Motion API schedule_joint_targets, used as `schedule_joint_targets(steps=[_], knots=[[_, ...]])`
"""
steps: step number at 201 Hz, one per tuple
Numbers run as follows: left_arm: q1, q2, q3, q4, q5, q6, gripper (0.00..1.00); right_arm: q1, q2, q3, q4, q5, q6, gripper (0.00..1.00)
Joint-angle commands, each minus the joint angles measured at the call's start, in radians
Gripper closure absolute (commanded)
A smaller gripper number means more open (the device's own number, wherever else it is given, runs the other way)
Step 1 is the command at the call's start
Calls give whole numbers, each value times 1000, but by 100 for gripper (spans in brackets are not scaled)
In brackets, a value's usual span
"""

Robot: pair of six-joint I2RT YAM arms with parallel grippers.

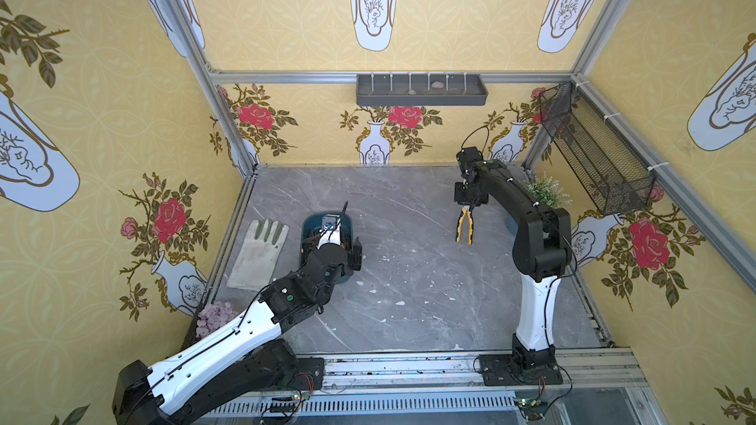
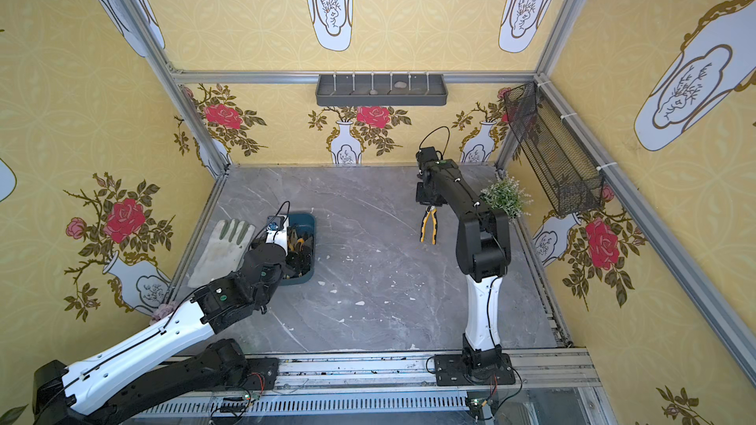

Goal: Take the pliers out of the storage box
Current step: Place the pliers at the center of the board.

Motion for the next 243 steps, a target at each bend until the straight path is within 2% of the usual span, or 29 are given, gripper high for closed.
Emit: schedule_joint_targets(steps=[1,47,60,83,110,170,230,243], knots=[[30,26,-2,37,102,-5,1,-15,69,77,-4,-30,-79,100],[78,83,-24,83,167,-7,1,-16,238,267,-34,-74,-124,100],[89,88,-32,96,183,-4,1,-13,265,288,-30,-98,-124,97],[120,102,-41,113,213,3,1,-4,289,297,-10,-117,-120,91],[154,121,-43,130,249,-5,1,2,320,315,-17,-118,-114,90],[161,140,-53,143,265,-16,1,13,353,320,-17,-113,-120,80],[169,117,-72,141,274,-41,1,18,363,317,-19,-121,-112,79],[172,112,-76,142,277,-46,1,18,363,313,-17,-121,-109,75]])
